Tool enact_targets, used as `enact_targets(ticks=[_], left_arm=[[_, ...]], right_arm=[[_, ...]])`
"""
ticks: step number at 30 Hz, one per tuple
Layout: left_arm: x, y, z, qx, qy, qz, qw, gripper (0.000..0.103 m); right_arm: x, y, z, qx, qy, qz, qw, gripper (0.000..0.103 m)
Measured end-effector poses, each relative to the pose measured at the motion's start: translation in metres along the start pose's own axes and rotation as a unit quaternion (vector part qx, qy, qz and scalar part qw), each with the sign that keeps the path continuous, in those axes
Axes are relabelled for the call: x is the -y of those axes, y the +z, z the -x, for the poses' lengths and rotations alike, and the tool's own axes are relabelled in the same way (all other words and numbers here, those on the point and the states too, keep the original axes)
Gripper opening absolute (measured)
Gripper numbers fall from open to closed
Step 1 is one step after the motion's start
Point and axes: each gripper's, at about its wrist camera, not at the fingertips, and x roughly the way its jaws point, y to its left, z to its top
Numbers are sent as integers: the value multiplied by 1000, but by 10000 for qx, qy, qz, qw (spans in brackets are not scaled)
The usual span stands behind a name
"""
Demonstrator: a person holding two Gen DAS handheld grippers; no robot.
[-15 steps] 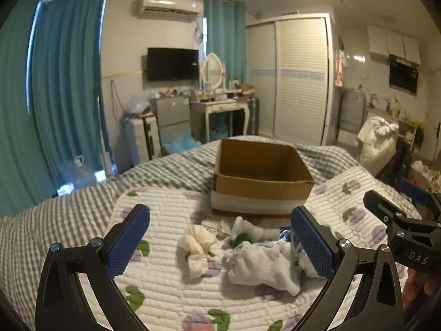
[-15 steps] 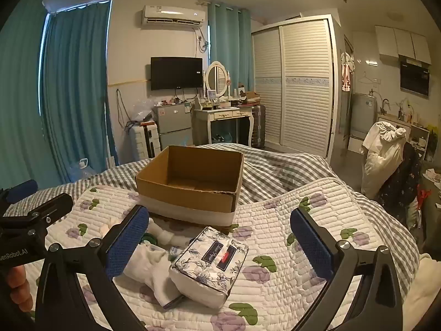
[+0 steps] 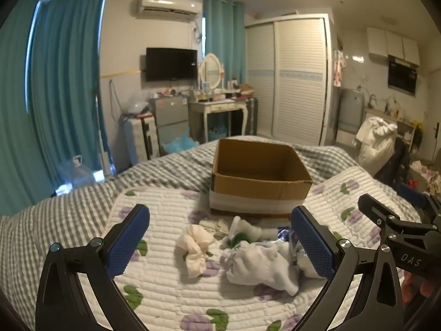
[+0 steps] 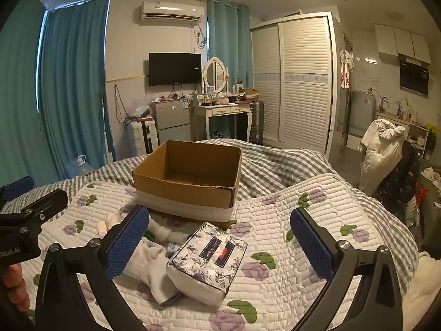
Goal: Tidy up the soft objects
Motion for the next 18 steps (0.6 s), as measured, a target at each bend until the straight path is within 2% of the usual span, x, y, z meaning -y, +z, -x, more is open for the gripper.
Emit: enact_targets(ticks=[18], left_arm=[[2,-3,-1,-17,23,2,10000,103]], right_arm=[[0,-2,-5,-13,5,9,10000,103]])
